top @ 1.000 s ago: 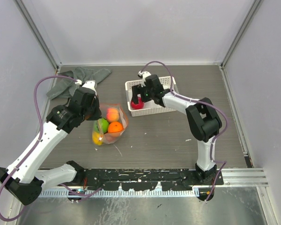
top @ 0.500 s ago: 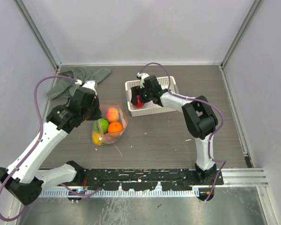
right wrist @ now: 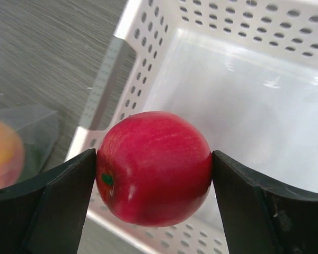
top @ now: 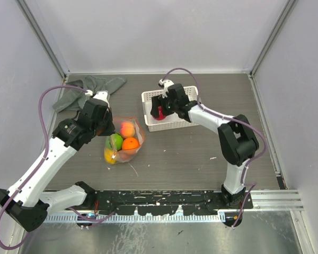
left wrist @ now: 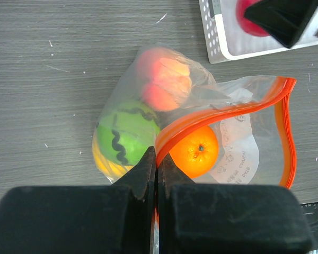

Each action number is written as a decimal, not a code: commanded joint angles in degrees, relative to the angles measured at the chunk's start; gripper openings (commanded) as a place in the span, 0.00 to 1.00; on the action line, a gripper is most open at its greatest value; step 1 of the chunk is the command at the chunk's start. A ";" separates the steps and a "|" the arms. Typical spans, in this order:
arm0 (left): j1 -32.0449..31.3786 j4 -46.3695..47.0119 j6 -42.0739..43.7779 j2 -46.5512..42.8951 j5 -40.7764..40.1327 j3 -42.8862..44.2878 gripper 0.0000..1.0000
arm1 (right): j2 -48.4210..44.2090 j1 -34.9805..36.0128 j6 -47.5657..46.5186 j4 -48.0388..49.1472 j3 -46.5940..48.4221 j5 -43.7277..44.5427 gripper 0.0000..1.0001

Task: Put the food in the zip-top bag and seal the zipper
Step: Pick up the fake fruit from the bin, then place the fake fruit in the zipper food storage bag.

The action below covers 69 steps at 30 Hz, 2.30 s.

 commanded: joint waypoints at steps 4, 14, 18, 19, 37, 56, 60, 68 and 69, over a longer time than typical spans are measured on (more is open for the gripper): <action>0.28 2.11 -0.22 -0.24 -0.72 0.30 0.00 | -14.08 0.11 -0.56 3.49 -2.55 0.21 0.53; 0.23 2.10 -0.51 -0.03 -0.57 0.43 0.00 | -29.24 3.96 -3.36 4.69 -7.10 -1.03 0.53; 0.23 2.42 -0.66 0.28 -0.45 0.49 0.00 | -33.54 7.63 -5.58 5.62 -8.55 -1.20 0.54; 0.23 2.52 -0.68 0.37 -0.37 0.49 0.00 | -34.28 8.46 -5.85 6.00 -8.89 -1.50 0.54; 0.26 3.12 -1.12 -0.40 0.49 0.21 0.00 | -30.65 26.53 -10.16 20.82 -13.52 -4.10 0.56; 0.23 3.13 -1.12 -1.19 0.99 -0.33 0.00 | -27.84 26.89 -10.14 17.50 -10.39 1.59 0.90; 0.21 2.96 -0.96 -1.12 1.23 -0.29 0.00 | -30.26 26.80 -10.36 13.16 -9.98 6.03 0.91; 0.23 3.51 -0.95 -1.56 1.59 -0.90 0.00 | -30.53 26.72 -7.59 2.24 -8.44 16.24 0.82; 0.23 3.42 -0.87 -1.58 1.59 -0.91 0.00 | -30.17 26.66 -6.96 1.25 -8.68 17.00 0.81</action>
